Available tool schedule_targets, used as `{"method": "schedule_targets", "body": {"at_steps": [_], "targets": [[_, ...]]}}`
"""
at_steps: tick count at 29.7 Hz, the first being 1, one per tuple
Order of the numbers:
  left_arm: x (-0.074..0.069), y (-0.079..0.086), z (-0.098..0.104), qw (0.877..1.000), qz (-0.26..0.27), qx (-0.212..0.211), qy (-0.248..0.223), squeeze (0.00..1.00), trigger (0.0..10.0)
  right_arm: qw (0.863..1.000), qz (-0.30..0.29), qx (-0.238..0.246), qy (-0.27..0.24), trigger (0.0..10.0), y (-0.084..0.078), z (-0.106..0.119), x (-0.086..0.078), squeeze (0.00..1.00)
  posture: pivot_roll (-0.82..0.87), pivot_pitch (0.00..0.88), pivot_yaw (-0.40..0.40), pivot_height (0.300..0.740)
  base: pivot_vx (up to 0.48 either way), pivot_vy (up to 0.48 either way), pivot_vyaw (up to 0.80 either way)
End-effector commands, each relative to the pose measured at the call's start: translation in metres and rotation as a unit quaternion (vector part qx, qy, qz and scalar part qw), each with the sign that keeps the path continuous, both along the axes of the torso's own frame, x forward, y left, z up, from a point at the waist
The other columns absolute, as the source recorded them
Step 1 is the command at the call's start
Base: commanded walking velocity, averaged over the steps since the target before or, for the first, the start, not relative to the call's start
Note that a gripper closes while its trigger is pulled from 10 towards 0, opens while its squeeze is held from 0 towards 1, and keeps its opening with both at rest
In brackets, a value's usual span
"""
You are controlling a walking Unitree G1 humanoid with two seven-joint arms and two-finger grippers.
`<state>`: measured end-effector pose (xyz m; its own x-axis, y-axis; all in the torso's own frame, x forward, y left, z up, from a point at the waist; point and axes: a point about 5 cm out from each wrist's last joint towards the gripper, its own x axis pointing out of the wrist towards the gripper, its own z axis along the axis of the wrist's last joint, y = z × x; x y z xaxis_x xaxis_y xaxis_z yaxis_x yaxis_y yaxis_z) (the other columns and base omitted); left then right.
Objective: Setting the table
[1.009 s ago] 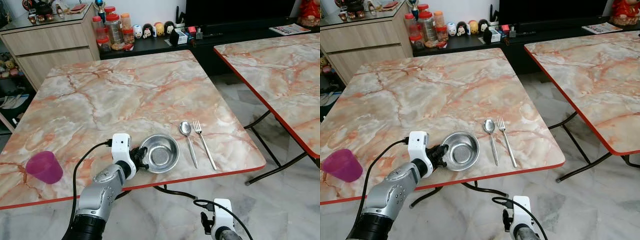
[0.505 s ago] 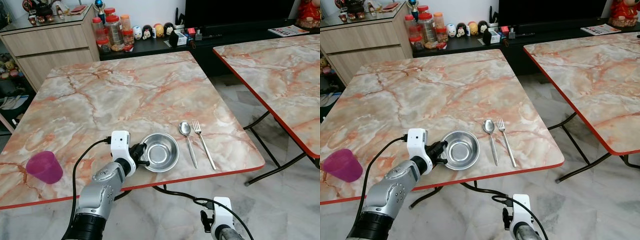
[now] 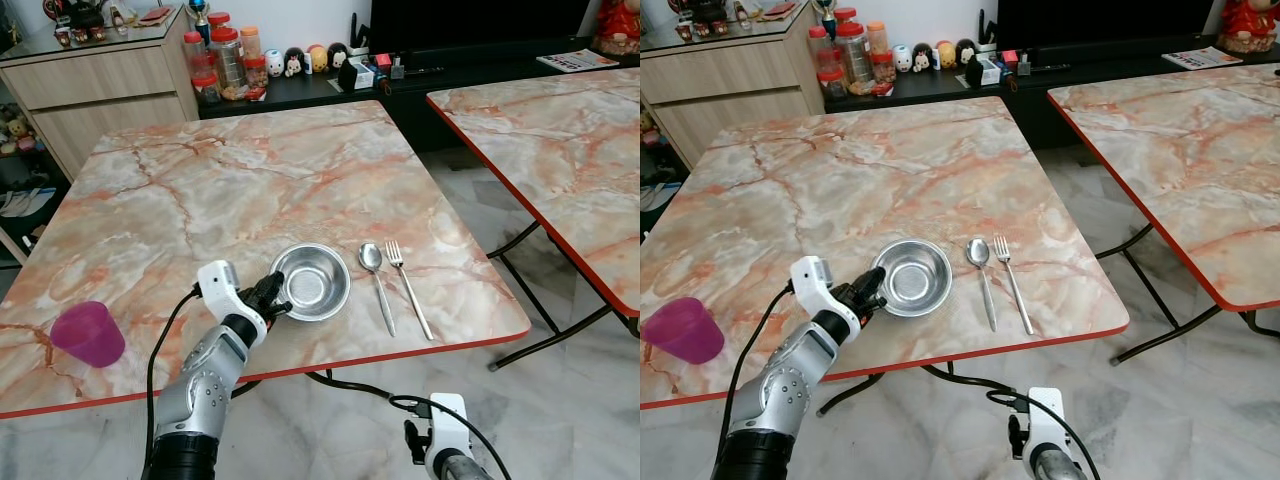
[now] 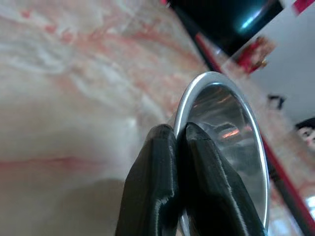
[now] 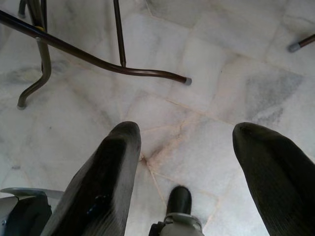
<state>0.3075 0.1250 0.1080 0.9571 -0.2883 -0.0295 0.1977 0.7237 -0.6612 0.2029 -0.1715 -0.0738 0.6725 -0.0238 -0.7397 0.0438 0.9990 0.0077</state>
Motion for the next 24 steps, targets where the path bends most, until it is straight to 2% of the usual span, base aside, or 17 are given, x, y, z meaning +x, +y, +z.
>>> {"method": "schedule_targets", "body": {"at_steps": [1, 2, 3, 5, 8, 10, 13, 24], "targets": [[0.0, 0.003, 0.006, 1.0, 0.005, -0.007, -0.019, 0.0, 2.0, 1.0, 0.006, 0.001, 0.003, 10.0, 0.002, 0.0, 0.0, 0.0, 0.07, 0.0, 0.04, 0.723, 0.0, 0.0, 0.0], [0.001, 0.003, 0.007, 1.0, 0.01, -0.015, -0.023, 0.0, 10.0, 1.0, 0.007, 0.0, 0.003, 10.0, 0.001, 0.0, 0.0, 0.0, 0.06, 0.0, 0.04, 0.723, 0.0, 0.0, 0.0], [0.002, 0.003, 0.008, 0.999, 0.013, -0.021, -0.025, 0.0, 10.0, 1.0, 0.007, 0.0, 0.003, 10.0, 0.001, 0.0, 0.0, 0.0, 0.06, 0.0, 0.04, 0.723, 0.0, 0.0, 0.0], [0.013, 0.012, 0.01, 0.995, 0.093, -0.013, -0.025, 0.0, 10.0, 1.0, 0.008, -0.002, -0.002, 10.0, 0.0, 0.001, 0.003, 0.0, 0.05, 0.0, 0.041, 0.723, 0.0, 0.0, 0.0], [0.02, 0.022, 0.013, 0.989, 0.145, -0.016, -0.028, 0.0, 10.0, 1.0, 0.008, -0.004, -0.002, 10.0, -0.002, 0.001, 0.002, 0.0, 0.04, 0.0, 0.047, 0.723, 0.0, 0.0, 0.0], [0.02, 0.022, 0.014, 0.989, 0.146, -0.016, -0.028, 0.0, 10.0, 1.0, 0.008, -0.004, -0.002, 10.0, -0.002, 0.001, 0.002, 0.0, 0.04, 0.0, 0.047, 0.723, 0.0, 0.0, 0.0], [0.025, 0.023, 0.019, 0.988, 0.15, 0.006, -0.039, 0.0, 10.0, 1.0, 0.002, -0.002, -0.007, 10.0, -0.001, 0.003, 0.005, 0.0, 0.04, 0.0, 0.051, 0.723, 0.0, -0.48, 0.0], [0.03, 0.021, 0.026, 0.985, 0.164, 0.006, -0.057, 0.0, 10.0, 1.0, -0.001, -0.006, -0.015, 10.0, -0.001, 0.004, 0.005, 0.0, 0.04, 0.0, 0.05, 0.723, 0.0, -0.474, 0.0]]}}
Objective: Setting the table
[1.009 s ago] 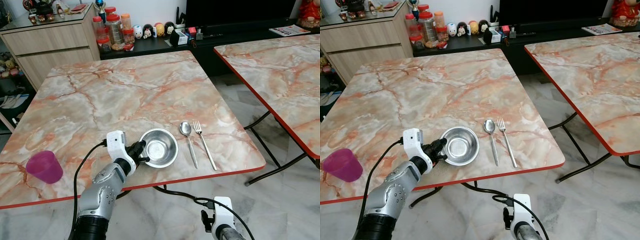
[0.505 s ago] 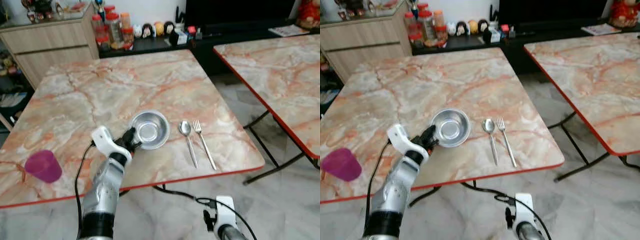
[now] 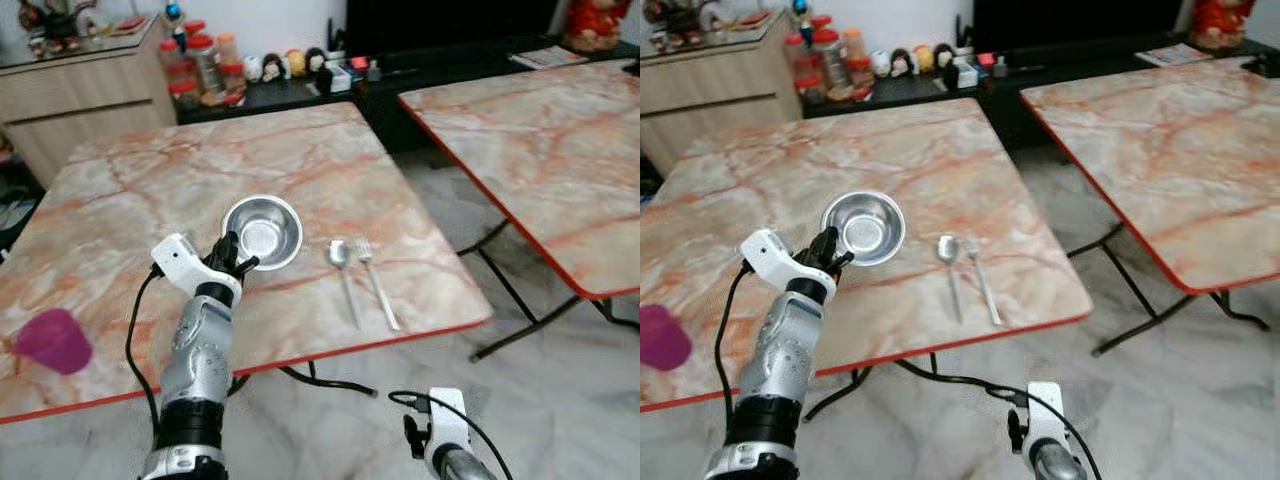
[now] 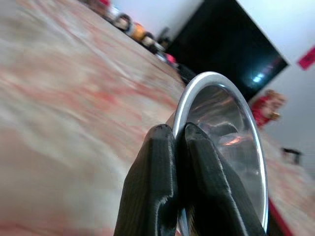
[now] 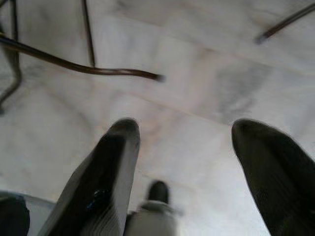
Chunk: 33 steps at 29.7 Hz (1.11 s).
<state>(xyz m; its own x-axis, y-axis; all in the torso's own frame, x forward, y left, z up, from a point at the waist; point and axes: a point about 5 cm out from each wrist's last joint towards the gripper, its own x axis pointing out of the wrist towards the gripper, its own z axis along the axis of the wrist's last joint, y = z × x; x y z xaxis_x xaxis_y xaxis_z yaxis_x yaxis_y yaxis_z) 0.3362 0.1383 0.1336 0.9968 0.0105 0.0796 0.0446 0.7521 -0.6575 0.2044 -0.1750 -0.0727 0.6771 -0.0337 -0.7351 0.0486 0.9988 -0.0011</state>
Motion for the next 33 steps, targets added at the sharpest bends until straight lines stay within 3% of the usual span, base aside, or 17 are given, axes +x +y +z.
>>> {"method": "schedule_targets", "body": {"at_steps": [1, 5, 25, 26, 31, 33], "targets": [[0.001, 0.008, 0.001, 1.0, 0.015, 0.012, -0.001, 0.0, 10.0, 1.0, 0.001, -0.003, -0.013, 10.0, 0.002, 0.003, 0.004, 0.0, 0.04, 0.0, 0.05, 0.723, 0.0, -0.469, 0.0], [0.002, 0.007, 0.002, 1.0, 0.014, 0.014, -0.005, 0.0, 10.0, 1.0, -0.004, -0.009, -0.012, 10.0, -0.003, 0.003, 0.004, 0.0, 0.03, 0.0, 0.054, 0.723, 0.0, -0.469, 0.8], [0.001, 0.013, 0.007, 0.999, 0.027, 0.015, -0.016, 0.0, 10.0, 1.0, -0.007, 0.004, -0.012, 10.0, 0.003, 0.002, 0.002, 0.0, 0.05, 0.0, 0.053, 0.723, 0.0, -0.463, 0.0], [-0.011, 0.033, 0.002, 0.998, 0.062, 0.01, -0.019, 0.0, 10.0, 1.0, -0.007, 0.003, -0.013, 10.0, 0.002, 0.002, 0.003, 0.0, 0.06, 0.0, 0.046, 0.723, 0.0, -0.461, 0.0], [-0.027, 0.053, -0.009, 0.995, 0.098, 0.015, -0.008, 0.0, 10.0, 1.0, -0.005, 0.002, -0.014, 10.0, 0.001, 0.003, 0.004, 0.0, 0.07, 0.002, 0.046, 0.723, 0.0, -0.461, 0.0], [-0.045, 0.076, -0.025, 0.99, 0.137, 0.023, 0.019, 0.0, 10.0, 1.0, 0.0, 0.003, -0.011, 10.0, 0.003, 0.002, 0.003, 0.0, 0.07, 0.01, 0.045, 0.723, 0.0, -0.456, 0.0]]}}
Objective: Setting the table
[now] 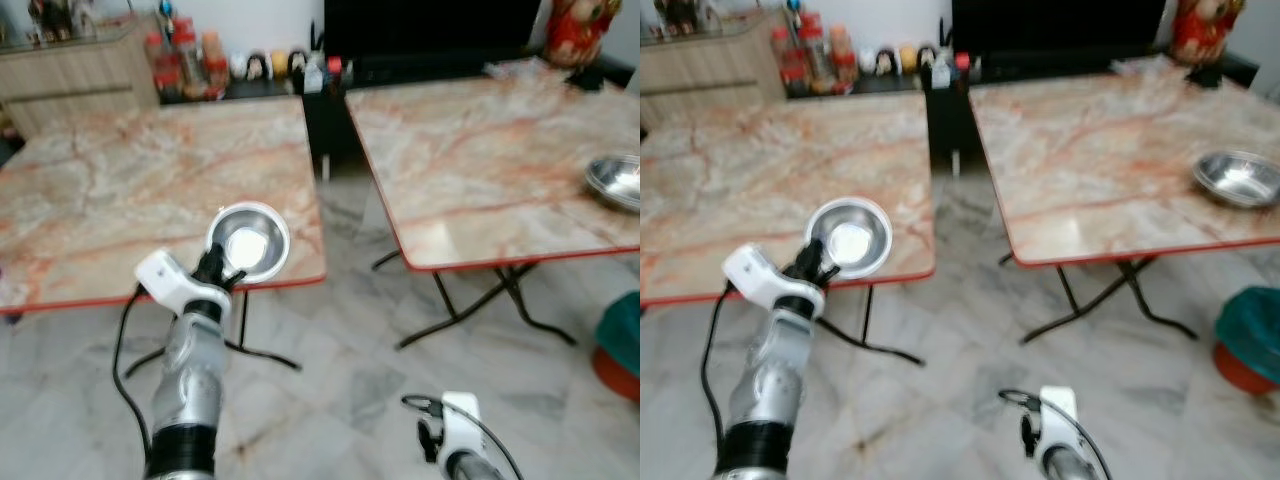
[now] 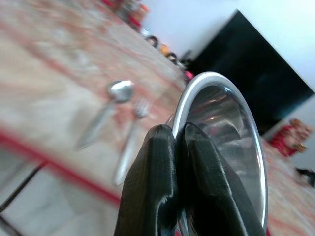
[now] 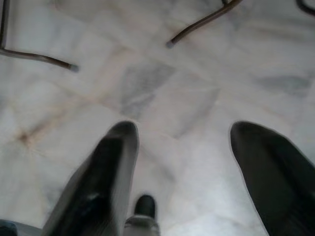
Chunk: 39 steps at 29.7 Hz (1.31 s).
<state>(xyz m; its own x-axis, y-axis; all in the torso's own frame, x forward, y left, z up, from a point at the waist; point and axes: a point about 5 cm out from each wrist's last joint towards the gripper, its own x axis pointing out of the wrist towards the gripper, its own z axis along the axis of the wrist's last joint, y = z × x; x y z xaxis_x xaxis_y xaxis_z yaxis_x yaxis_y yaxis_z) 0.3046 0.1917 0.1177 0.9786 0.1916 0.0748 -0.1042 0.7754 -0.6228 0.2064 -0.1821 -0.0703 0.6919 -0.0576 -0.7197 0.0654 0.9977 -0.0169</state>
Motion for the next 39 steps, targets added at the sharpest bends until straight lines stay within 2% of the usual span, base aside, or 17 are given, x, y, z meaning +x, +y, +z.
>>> {"method": "schedule_targets", "body": {"at_steps": [1, 5, 9, 12, 14, 16, 18, 20, 22, 23, 25, 29, 31, 32, 39], "targets": [[-0.018, 0.028, -0.013, 0.998, 0.053, 0.005, 0.023, 0.0, 10.0, 1.0, 0.009, 0.011, 0.0, 10.0, 0.01, -0.001, 0.0, 0.0, 0.08, 0.015, 0.046, 0.723, 0.0, -0.454, 0.0], [-0.036, 0.047, -0.03, 0.995, 0.081, 0.019, 0.057, 0.0, 10.0, 1.0, 0.012, 0.012, 0.003, 10.0, 0.011, -0.002, -0.002, 0.0, 0.08, 0.018, 0.046, 0.723, 0.0, -0.167, 0.0], [-0.041, 0.05, -0.035, 0.994, 0.083, 0.025, 0.069, 0.0, 10.0, 1.0, 0.013, 0.012, 0.003, 10.0, 0.011, -0.002, -0.002, 0.0, 0.08, 0.018, 0.046, 0.723, 0.0, 0.0, 0.0], [-0.06, 0.058, -0.089, 0.981, 0.069, 0.036, 0.175, 0.0, 10.0, 1.0, 0.01, 0.015, 0.003, 10.0, 0.012, -0.002, -0.002, 0.0, 0.08, 0.015, 0.049, 0.723, 0.0, 0.0, 0.0], [-0.062, 0.057, -0.096, 0.979, 0.064, 0.032, 0.19, 0.0, 10.0, 1.0, 0.009, 0.015, 0.002, 10.0, 0.012, -0.002, -0.001, 0.0, 0.08, 0.014, 0.049, 0.723, 0.0, 0.0, 0.0], [-0.071, 0.055, -0.122, 0.966, 0.049, 0.032, 0.251, 0.0, 10.0, 1.0, 0.007, 0.016, 0.001, 10.0, 0.012, -0.001, 0.0, 0.0, 0.07, 0.015, 0.046, 0.723, 0.0, 0.0, 0.0], [-0.074, 0.054, -0.132, 0.959, 0.045, 0.034, 0.276, 0.0, 10.0, 1.0, 0.006, 0.016, 0.001, 10.0, 0.011, -0.001, 0.0, 0.0, 0.07, 0.015, 0.044, 0.723, 0.0, 0.0, 0.0], [-0.081, 0.053, -0.148, 0.943, 0.044, 0.027, 0.329, 0.0, 10.0, 1.0, 0.008, 0.019, 0.002, 10.0, 0.012, -0.001, 0.0, 0.0, 0.07, 0.014, 0.04, 0.723, 0.0, 0.0, 0.0], [-0.084, 0.052, -0.155, 0.935, 0.042, 0.018, 0.352, 0.0, 10.0, 1.0, 0.008, 0.02, 0.002, 10.0, 0.012, -0.001, 0.0, 0.0, 0.07, 0.012, 0.04, 0.723, 0.0, 0.0, 0.0], [-0.088, 0.051, -0.162, 0.926, 0.035, 0.023, 0.376, 0.0, 10.0, 1.0, 0.008, 0.02, 0.002, 10.0, 0.011, -0.001, 0.0, 0.0, 0.07, 0.011, 0.039, 0.723, 0.0, 0.0, 0.0], [-0.09, 0.051, -0.165, 0.922, 0.032, 0.025, 0.385, 0.0, 10.0, 1.0, 0.007, 0.02, 0.002, 10.0, 0.011, -0.001, 0.0, 0.0, 0.07, 0.01, 0.039, 0.723, 0.0, 0.0, 0.0], [-0.106, 0.046, -0.181, 0.893, 0.012, 0.052, 0.448, 0.0, 10.0, 1.0, 0.004, 0.02, 0.0, 10.0, 0.011, 0.0, 0.001, 0.0, 0.06, 0.006, 0.044, 0.723, 0.0, 0.0, 0.0], [-0.11, 0.045, -0.184, 0.889, 0.014, 0.051, 0.456, 0.0, 10.0, 1.0, 0.003, 0.02, -0.001, 10.0, 0.01, 0.0, 0.001, 0.0, 0.06, 0.006, 0.044, 0.723, 0.0, 0.0, 0.0], [-0.114, 0.045, -0.187, 0.882, 0.018, 0.05, 0.469, 0.0, 10.0, 1.0, 0.002, 0.02, -0.001, 10.0, 0.01, 0.0, 0.002, 0.0, 0.06, 0.005, 0.043, 0.723, 0.296, 0.0, 0.0], [-0.116, 0.039, -0.19, 0.878, 0.011, 0.055, 0.474, 0.0, 10.0, 1.0, 0.004, 0.017, -0.001, 10.0, 0.011, -0.001, 0.001, 0.0, 0.05, 0.008, 0.045, 0.723, 0.343, 0.0, 0.0]]}}
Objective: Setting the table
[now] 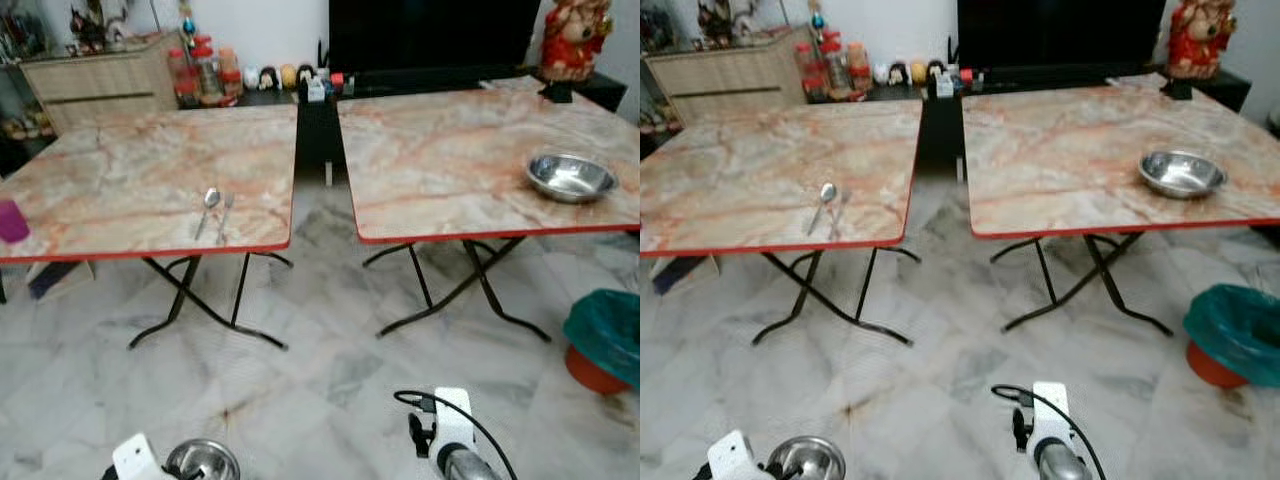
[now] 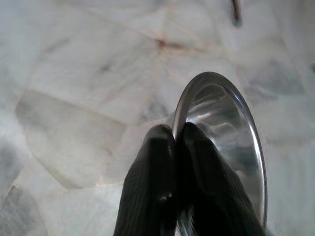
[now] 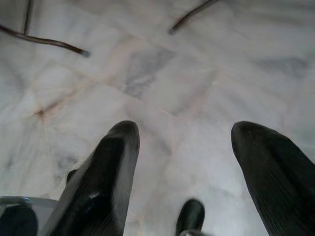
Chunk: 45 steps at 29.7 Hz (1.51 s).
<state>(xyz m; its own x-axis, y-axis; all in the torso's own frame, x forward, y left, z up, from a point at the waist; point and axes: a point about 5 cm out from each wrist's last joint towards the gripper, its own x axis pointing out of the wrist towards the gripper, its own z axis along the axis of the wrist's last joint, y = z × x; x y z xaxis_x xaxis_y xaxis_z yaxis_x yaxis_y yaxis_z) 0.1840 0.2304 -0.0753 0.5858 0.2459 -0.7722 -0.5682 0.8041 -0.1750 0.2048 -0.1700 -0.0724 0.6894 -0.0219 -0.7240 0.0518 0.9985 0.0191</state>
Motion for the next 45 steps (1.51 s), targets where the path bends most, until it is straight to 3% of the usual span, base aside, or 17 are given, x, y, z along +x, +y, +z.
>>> {"method": "schedule_targets", "body": {"at_steps": [1, 29, 38, 40, 45], "targets": [[0.004, 0.0, 0.003, 1.0, -0.008, 0.011, -0.011, 0.0, 10.0, 1.0, -0.003, -0.001, -0.003, 10.0, -0.001, 0.001, 0.002, 0.0, 0.05, 0.008, 0.045, 0.723, 0.382, 0.0, 0.0], [0.011, -0.007, 0.004, 1.0, -0.013, 0.011, -0.015, 0.0, 10.0, 1.0, -0.01, 0.001, 0.005, 10.0, -0.003, -0.001, -0.001, 0.0, 0.04, 0.014, 0.048, 0.723, 0.423, 0.0, 0.0], [0.01, -0.009, 0.004, 1.0, 0.005, 0.003, -0.019, 0.0, 10.0, 1.0, -0.008, 0.003, 0.007, 10.0, -0.005, -0.001, -0.002, 0.0, 0.04, 0.021, 0.041, 0.723, 0.187, 0.0, 0.0], [0.008, -0.011, 0.002, 1.0, -0.02, 0.011, -0.003, 0.0, 10.0, 1.0, -0.006, 0.005, 0.008, 10.0, -0.005, -0.001, -0.002, 0.0, 0.03, 0.02, 0.042, 0.723, 0.0, 0.0, 0.0], [0.006, -0.012, 0.0, 1.0, -0.024, 0.018, 0.006, 0.0, 10.0, 1.0, 0.004, -0.009, 0.005, 10.0, -0.007, 0.0, -0.001, 0.0, 0.02, 0.016, 0.047, 0.723, 0.0, -0.2, 0.0]]}}
